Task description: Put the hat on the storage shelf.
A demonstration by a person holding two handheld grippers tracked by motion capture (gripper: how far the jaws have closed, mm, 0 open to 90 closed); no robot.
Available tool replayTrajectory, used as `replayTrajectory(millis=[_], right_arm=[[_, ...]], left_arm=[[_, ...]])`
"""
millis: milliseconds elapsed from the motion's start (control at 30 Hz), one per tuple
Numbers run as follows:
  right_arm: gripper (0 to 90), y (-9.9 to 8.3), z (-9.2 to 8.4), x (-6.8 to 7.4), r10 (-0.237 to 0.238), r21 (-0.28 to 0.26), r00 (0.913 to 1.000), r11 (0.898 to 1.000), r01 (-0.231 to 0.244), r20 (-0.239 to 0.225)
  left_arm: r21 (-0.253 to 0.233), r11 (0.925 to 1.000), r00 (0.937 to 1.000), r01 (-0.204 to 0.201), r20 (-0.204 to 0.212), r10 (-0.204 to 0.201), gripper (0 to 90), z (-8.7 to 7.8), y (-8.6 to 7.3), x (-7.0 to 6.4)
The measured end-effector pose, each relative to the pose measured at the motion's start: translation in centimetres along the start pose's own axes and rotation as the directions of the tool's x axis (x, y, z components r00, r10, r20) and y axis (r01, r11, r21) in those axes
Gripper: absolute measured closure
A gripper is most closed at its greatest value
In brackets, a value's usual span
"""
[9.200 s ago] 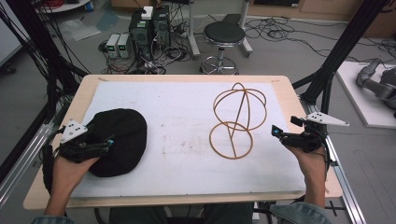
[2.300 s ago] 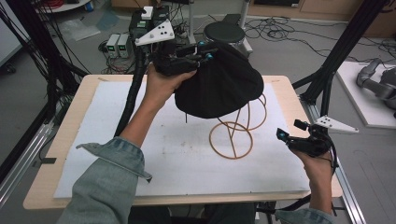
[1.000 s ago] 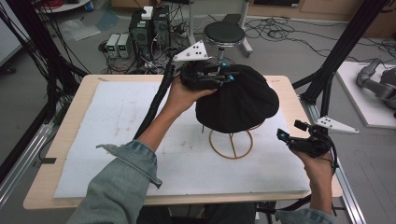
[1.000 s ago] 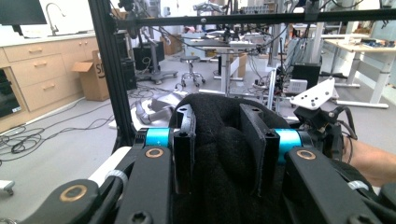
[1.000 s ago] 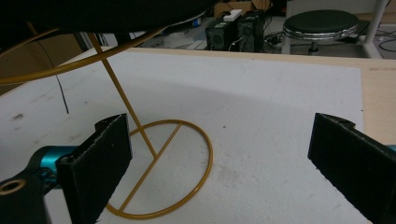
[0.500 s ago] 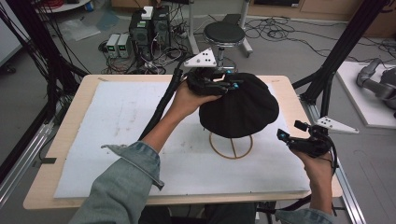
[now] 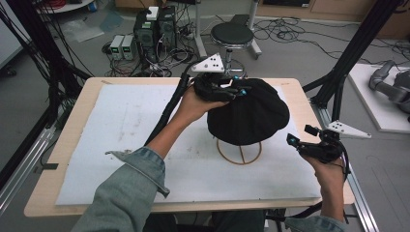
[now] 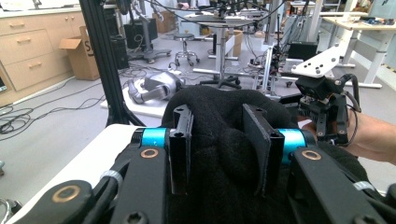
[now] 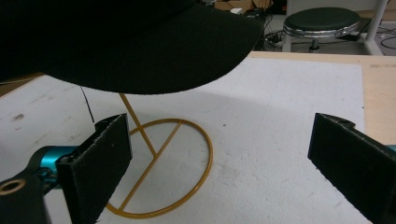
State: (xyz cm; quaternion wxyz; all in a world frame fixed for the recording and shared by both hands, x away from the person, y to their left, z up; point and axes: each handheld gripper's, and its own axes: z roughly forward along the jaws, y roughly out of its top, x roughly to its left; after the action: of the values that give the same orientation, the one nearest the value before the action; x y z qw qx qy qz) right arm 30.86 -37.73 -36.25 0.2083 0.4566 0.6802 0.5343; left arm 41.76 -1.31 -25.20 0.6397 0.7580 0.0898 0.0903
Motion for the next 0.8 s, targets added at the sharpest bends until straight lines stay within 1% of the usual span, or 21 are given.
replayTrajectory(millis=[67, 133, 167, 333, 500, 600, 800], right_arm=[[5.9, -0.05, -0.03, -0.05, 0.004, 0.000, 1.0000, 1.000, -0.004, 0.000], [5.9, -0.07, -0.05, -0.10, 0.006, 0.000, 1.0000, 1.000, -0.006, 0.001], [5.9, -0.08, -0.06, -0.15, 0.002, -0.001, 1.0000, 1.000, -0.002, 0.001], [5.9, -0.05, -0.13, -0.20, 0.003, -0.003, 1.0000, 1.000, -0.003, 0.002], [5.9, -0.07, -0.12, -0.23, 0.004, -0.004, 1.0000, 1.000, -0.004, 0.001], [5.9, -0.06, -0.12, -0.23, 0.002, -0.004, 1.0000, 1.000, -0.002, 0.002], [5.9, -0.07, -0.10, -0.24, 0.004, -0.002, 1.0000, 1.000, -0.004, 0.002]], left_arm=[[0.007, 0.9999, 0.9999, 0.012, -0.002, -0.012, 62.2, 0.02, -0.06, 0.02], [0.010, 0.9999, 1.0000, 0.008, -0.003, -0.008, 61.6, 0.04, -0.09, 0.06], [0.007, 0.9999, 0.9999, 0.015, -0.004, -0.015, 61.5, 0.10, -0.12, 0.02], [0.019, 0.9998, 1.0000, 0.006, -0.002, -0.006, 60.5, 0.23, -0.21, 0.01], [0.023, 0.9997, 1.0000, 0.009, -0.001, -0.009, 58.9, 0.10, -0.32, 0.13], [0.024, 0.9995, 0.9998, 0.019, 0.001, -0.019, 57.5, 0.06, -0.51, 0.24], [0.029, 0.9994, 0.9998, 0.021, 0.002, -0.021, 54.9, 0.04, -0.62, 0.30]])
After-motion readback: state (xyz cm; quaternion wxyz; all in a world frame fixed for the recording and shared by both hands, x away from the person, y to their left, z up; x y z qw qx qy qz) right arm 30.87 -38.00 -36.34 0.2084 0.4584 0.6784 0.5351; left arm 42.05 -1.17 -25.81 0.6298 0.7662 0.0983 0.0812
